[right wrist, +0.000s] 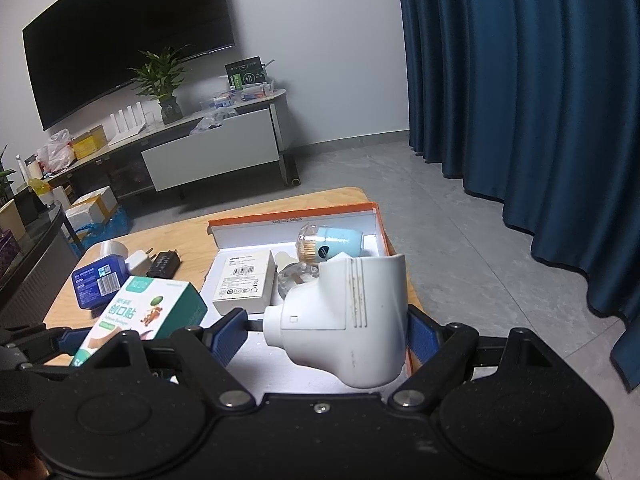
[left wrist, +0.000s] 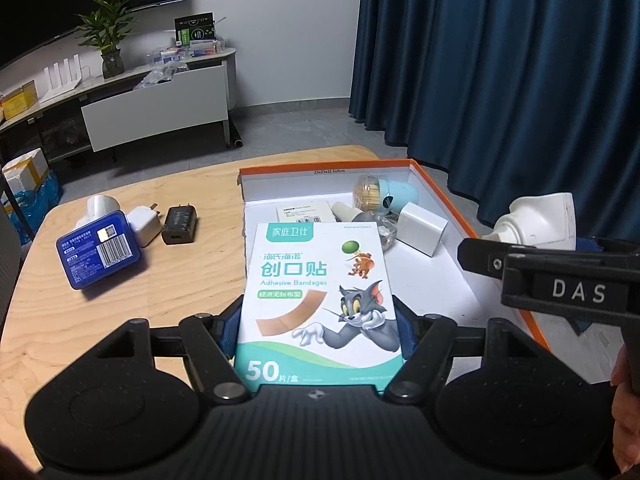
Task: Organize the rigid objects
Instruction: 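Lower the bandage box and plug adapter into the white box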
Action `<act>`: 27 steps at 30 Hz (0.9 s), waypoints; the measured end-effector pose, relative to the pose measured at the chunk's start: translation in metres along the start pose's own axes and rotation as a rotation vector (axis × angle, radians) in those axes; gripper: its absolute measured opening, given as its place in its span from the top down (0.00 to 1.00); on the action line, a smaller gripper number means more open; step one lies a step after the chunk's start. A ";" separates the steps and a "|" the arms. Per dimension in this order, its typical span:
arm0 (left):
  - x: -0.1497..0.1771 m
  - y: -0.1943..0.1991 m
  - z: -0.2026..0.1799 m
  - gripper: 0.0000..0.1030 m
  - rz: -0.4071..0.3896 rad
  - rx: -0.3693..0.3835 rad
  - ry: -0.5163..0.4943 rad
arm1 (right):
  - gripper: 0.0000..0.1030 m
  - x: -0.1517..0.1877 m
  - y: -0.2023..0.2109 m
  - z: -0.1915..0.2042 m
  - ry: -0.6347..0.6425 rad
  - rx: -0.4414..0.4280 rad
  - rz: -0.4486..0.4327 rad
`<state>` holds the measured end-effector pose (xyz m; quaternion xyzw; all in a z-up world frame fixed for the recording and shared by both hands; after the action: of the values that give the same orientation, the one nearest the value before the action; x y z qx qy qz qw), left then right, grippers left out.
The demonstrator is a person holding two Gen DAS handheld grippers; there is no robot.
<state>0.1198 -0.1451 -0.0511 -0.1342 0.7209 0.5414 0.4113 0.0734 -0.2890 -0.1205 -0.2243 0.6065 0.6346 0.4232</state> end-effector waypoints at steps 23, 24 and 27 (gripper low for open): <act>0.000 -0.012 -0.003 0.31 0.028 0.015 -0.006 | 0.05 -0.010 -0.023 0.002 0.028 -0.001 0.020; 0.000 -0.012 -0.003 0.31 0.028 0.016 -0.007 | 0.05 -0.011 -0.024 0.002 0.029 -0.001 0.022; 0.000 -0.013 -0.004 0.31 0.032 0.018 -0.010 | 0.05 -0.010 -0.028 0.003 0.033 0.000 0.026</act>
<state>0.1268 -0.1534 -0.0596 -0.1163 0.7259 0.5419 0.4073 0.1021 -0.2915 -0.1279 -0.2268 0.6162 0.6364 0.4047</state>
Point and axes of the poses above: each gripper's, at about its wrist camera, not at the fingertips, and y roughly against the way its jaws point, z to its left, x to its underside, the point moved 5 cm from there along -y, roughly the way its jaws point, and after that the axes turned 4 degrees about x, right-handed, at the moved point
